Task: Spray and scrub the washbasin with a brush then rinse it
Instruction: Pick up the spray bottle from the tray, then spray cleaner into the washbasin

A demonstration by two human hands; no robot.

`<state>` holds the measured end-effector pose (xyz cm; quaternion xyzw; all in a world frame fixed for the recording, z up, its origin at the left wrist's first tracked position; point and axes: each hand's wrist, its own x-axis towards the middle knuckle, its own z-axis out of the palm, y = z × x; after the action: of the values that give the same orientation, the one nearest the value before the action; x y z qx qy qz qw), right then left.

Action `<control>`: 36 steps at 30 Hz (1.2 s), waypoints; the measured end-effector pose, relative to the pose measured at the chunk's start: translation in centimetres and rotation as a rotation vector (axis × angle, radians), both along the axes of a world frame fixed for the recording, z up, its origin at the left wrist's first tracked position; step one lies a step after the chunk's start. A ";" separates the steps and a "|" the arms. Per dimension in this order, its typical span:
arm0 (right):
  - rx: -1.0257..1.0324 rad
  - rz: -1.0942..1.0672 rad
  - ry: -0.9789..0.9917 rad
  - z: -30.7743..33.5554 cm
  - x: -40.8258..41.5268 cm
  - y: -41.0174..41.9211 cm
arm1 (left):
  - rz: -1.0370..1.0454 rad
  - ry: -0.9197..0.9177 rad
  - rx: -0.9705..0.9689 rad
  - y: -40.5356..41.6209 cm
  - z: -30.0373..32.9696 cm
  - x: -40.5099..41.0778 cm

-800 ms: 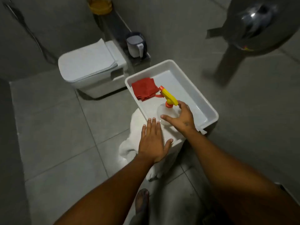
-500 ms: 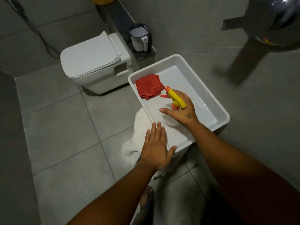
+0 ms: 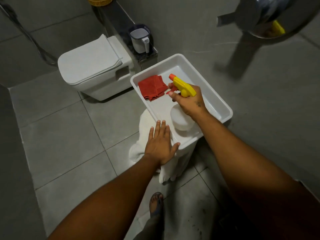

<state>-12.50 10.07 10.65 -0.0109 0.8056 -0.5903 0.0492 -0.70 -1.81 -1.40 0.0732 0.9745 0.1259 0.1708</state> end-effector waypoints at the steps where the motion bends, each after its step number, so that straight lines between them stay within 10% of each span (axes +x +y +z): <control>1: -0.017 -0.028 0.023 1.2 0.9 0.8 | -0.011 -0.005 0.002 -0.2 0.4 0.0; 18: 0.080 -0.623 0.115 19.4 46.3 21.7 | -0.570 0.234 0.223 17.4 15.2 19.5; 36: 0.356 -0.907 -0.436 11.1 68.3 23.9 | -0.756 0.303 0.056 23.3 13.2 29.3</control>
<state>55.83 34.01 21.71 0.4696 0.7883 -0.3952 -0.0436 28.59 21.53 11.79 0.4486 0.8893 0.0686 0.0576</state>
